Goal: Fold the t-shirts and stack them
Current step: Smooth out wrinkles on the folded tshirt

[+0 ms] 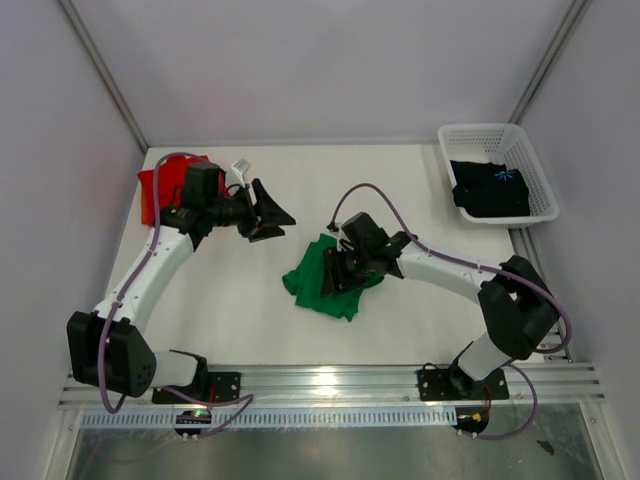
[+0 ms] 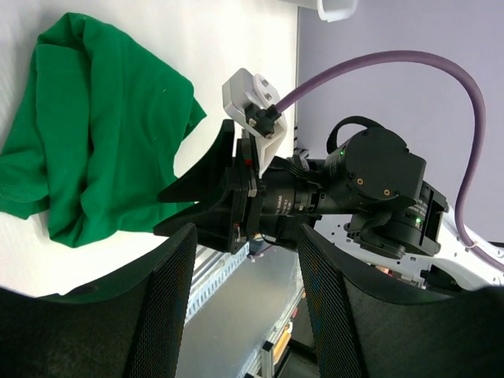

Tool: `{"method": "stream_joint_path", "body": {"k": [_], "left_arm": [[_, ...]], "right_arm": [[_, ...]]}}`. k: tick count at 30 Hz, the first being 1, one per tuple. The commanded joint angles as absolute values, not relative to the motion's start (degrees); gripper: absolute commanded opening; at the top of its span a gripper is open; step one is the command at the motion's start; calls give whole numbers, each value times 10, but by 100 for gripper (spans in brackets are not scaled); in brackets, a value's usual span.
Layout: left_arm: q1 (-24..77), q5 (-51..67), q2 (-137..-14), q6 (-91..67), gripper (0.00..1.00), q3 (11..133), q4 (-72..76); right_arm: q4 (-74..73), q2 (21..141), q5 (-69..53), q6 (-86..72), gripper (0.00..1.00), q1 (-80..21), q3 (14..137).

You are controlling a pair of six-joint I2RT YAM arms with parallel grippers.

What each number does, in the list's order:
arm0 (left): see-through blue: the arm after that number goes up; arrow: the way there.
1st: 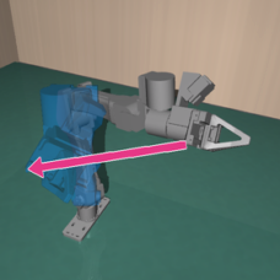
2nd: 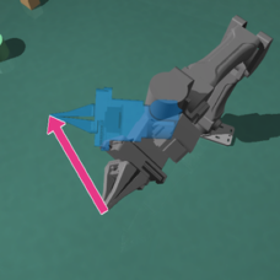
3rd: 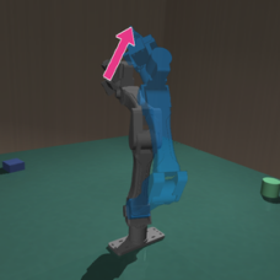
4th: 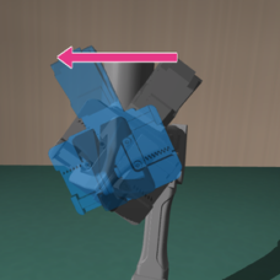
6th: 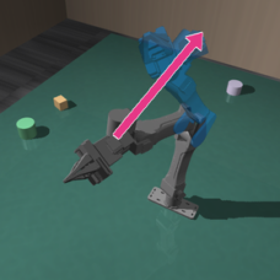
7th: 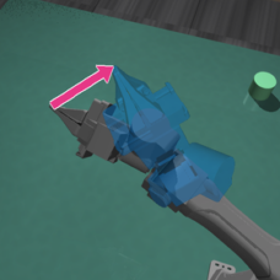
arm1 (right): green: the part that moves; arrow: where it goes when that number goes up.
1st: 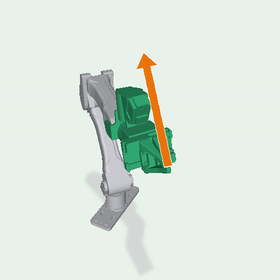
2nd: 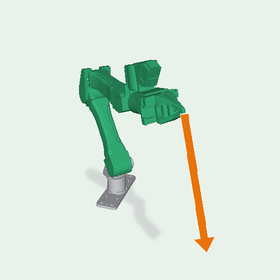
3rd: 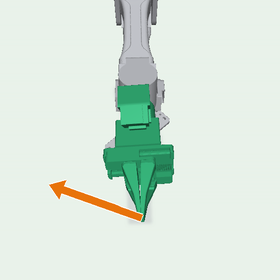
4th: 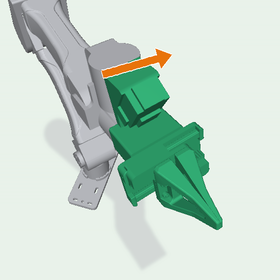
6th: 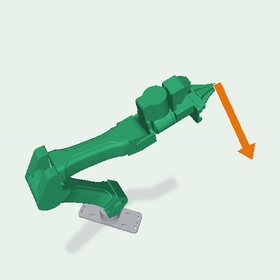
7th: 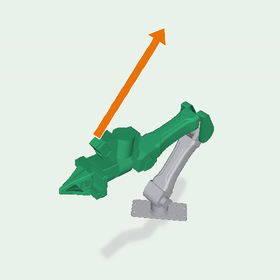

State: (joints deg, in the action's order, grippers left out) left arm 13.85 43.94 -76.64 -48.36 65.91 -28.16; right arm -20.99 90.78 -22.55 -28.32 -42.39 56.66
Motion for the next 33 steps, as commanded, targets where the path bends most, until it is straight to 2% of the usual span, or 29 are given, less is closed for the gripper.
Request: {"method": "stream_joint_path", "body": {"k": [1, 14, 21, 33], "left_arm": [[137, 439, -751, -473, 56, 657, -281], [138, 440, -758, -488, 56, 661, -265], [137, 431, -757, -479, 56, 660, -278], [138, 436, -780, -466, 56, 675, -301]], "right_arm": [[-257, 863, -193, -272, 50, -427, 570], [-222, 922, -213, -296, 50, -427, 534], [-340, 988, -214, -275, 50, -426, 592], [-403, 908, -228, -300, 49, -426, 515]]}}
